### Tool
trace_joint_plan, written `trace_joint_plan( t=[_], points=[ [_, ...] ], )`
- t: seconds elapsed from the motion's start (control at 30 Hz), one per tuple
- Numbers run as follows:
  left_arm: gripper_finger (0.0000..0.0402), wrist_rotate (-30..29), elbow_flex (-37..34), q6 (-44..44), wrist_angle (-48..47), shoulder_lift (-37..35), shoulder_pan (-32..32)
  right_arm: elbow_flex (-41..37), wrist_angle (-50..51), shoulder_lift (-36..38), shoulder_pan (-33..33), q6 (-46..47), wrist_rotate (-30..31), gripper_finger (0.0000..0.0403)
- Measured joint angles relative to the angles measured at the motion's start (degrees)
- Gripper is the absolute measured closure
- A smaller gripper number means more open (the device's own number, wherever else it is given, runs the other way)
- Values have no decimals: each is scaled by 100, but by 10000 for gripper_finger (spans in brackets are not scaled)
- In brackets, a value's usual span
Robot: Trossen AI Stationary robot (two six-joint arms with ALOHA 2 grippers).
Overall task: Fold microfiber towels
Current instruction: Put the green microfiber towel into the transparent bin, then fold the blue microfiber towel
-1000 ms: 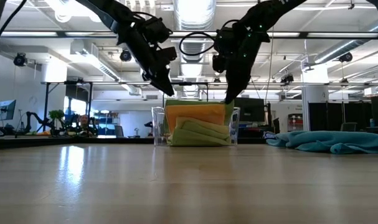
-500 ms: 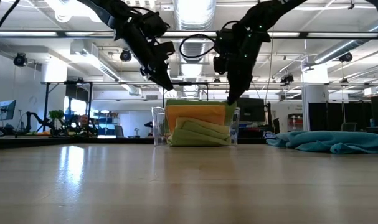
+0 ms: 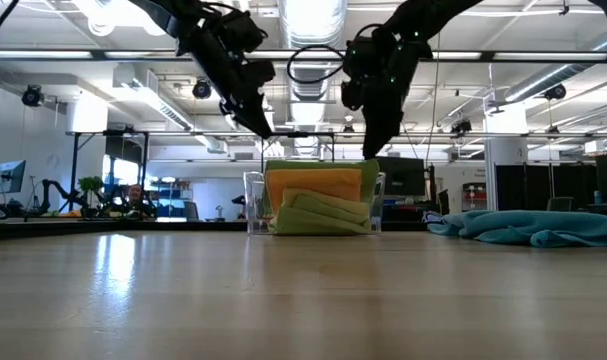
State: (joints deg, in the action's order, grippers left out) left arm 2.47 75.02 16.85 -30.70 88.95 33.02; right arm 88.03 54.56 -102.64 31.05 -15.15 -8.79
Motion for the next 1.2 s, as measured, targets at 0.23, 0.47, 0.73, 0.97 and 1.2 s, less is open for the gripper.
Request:
trace_joint_plan(
  t=[0.23,0.47,0.73,0.97,1.2],
  points=[
    [266,2,-8,-11,-492,-99,-16,281,1139,334,-23,825,-37,250],
    [266,3,-36,-21,-887,-166,-27,-310,1440,931,-287,1845,-73,264],
    [266,23,-42,-145,-888,-221,-44,-1096,1363,1355,-785,3254,-70,273],
    [266,23,-44,-137,-885,-298,-41,-1996,1313,1450,-1268,3962,-68,271],
    [266,20,-44,25,-885,-298,-40,-2806,597,1560,-1658,4799,-75,281]
  ],
)
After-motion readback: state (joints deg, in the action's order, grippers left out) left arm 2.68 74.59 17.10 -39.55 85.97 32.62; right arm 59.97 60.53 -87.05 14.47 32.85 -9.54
